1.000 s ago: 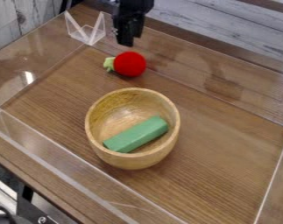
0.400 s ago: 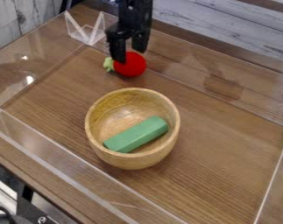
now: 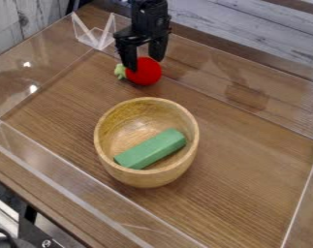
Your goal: Move the red object to the right side of the table
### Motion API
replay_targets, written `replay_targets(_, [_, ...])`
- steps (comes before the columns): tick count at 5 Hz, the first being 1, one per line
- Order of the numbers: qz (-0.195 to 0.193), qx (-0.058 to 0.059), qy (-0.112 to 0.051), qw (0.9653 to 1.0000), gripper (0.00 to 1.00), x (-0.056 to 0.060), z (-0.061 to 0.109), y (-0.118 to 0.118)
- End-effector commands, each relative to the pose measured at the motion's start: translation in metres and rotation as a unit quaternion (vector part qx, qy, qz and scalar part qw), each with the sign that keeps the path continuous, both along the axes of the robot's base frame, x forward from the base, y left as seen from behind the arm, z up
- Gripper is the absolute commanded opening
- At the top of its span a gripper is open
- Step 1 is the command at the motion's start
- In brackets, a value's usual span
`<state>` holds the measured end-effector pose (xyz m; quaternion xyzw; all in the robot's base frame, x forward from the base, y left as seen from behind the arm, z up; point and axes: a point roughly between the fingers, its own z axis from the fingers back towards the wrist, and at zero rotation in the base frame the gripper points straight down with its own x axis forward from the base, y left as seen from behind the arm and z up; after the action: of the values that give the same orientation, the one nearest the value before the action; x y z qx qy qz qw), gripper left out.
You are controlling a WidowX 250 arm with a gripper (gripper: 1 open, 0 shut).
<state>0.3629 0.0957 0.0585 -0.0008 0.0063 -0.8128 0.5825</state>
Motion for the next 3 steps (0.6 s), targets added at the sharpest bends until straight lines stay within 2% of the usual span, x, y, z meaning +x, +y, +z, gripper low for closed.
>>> replay_targets(1, [-0.040,0.007,-0.018,0.9990,1.00,0.004,0.006,-0.013])
replay_targets(2, [-0.026,0.008,-0.015,0.9995,0.00,-0.002,0.002,-0.013])
replay_targets(3, [-0.014,0.019,-0.024,0.9994,0.00,-0.009,0.018,-0.018])
